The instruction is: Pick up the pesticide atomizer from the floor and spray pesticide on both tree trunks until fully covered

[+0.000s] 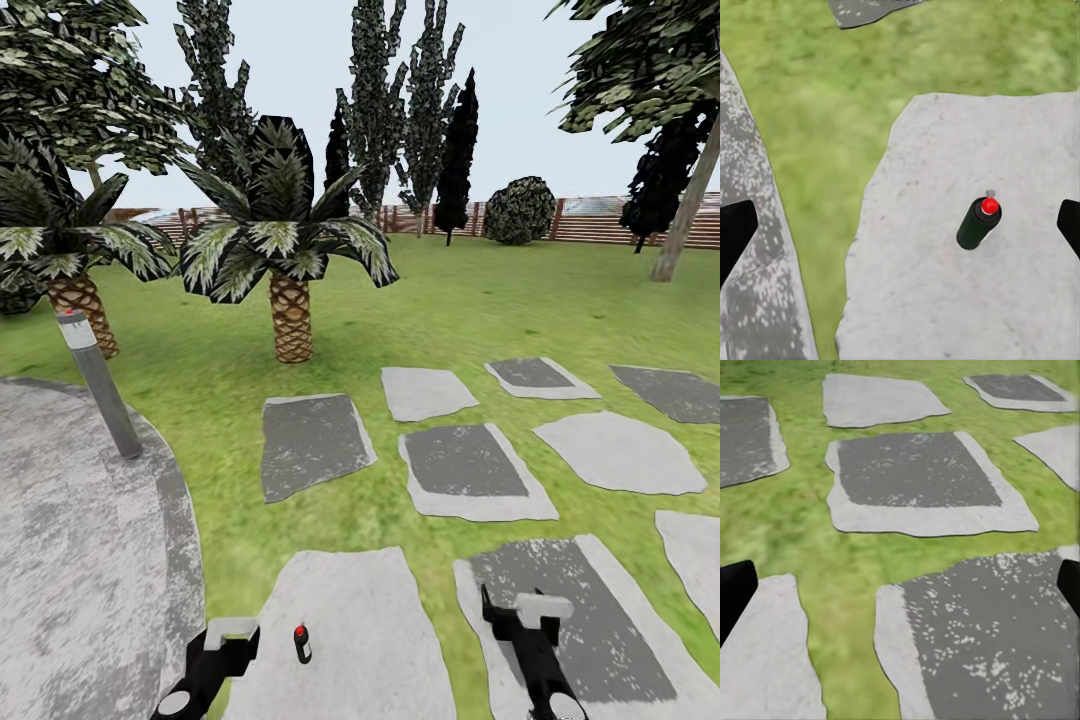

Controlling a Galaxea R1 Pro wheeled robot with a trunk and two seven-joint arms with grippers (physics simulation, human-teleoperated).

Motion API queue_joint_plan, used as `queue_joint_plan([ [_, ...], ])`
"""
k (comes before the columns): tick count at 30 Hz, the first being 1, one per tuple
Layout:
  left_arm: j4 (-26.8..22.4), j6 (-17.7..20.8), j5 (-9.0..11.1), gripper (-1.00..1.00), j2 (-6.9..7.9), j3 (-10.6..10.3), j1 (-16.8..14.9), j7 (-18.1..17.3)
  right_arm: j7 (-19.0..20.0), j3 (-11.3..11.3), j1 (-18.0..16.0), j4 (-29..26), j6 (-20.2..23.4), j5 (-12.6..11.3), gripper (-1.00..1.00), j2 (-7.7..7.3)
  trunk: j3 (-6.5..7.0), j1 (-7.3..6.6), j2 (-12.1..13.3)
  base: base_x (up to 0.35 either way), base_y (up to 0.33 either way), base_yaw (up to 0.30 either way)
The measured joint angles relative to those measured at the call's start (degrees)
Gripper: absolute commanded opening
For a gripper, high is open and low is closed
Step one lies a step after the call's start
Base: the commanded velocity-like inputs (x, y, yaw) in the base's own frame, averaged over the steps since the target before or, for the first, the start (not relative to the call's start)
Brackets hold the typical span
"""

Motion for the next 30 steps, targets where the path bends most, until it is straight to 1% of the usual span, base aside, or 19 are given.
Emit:
queue_joint_plan([
  [2, -0.17, -0.1, -0.15, 1.0, -0.01, 0.03, 0.06, 0.04, -0.96, 0.06, -0.35, 0.61, 0.0, -0.01, 1.0, -0.05, 0.0, 0.0, 0.0, 0.0, 0.0, 0.0],
  [4, -0.33, -0.14, -0.22, 1.0, 0.03, -0.12, 0.04, 0.03, -1.52, 0.3, -0.56, 3.08, -0.1, 0.0, 1.0, -0.03, 0.0, 0.0, 0.0, 0.031, 0.0, 0.0],
  [7, -0.42, -0.11, -0.29, 1.0, 0.06, -0.27, -0.04, 0.03, -1.83, 0.48, -0.68, 6.27, -0.2, -0.02, 1.0, 0.03, 0.0, 0.0, 0.0, 0.212, 0.0, 0.0],
  [11, -0.43, -0.05, -0.33, 1.0, 0.06, -0.3, -0.12, 0.06, -1.85, 0.48, -0.71, 6.75, -0.22, -0.01, 1.0, -0.02, 0.0, 0.0, 0.0, 0.296, 0.0, -0.053],
  [17, -0.44, -0.1, -0.42, 1.0, 0.07, -0.38, -0.22, 0.07, -1.82, 0.58, -0.72, 6.89, -0.23, -0.01, 1.0, -0.01, 0.0, 0.0, 0.0, 0.11, 0.0, -0.242],
  [24, -0.47, -0.11, -0.45, 1.0, 0.3, -0.47, -0.31, 0.06, -1.82, 0.65, -0.72, 6.96, -0.25, -0.01, 1.0, 0.0, 0.0, 0.0, 0.0, 0.008, 0.0, -0.285],
  [30, -0.52, -0.11, -0.51, 1.0, 0.16, -0.49, -0.32, -0.01, -1.82, 0.65, -0.72, 6.99, -0.28, -0.01, 1.0, 0.0, 0.0, 0.0, 0.0, 0.001, 0.0, -0.287],
])
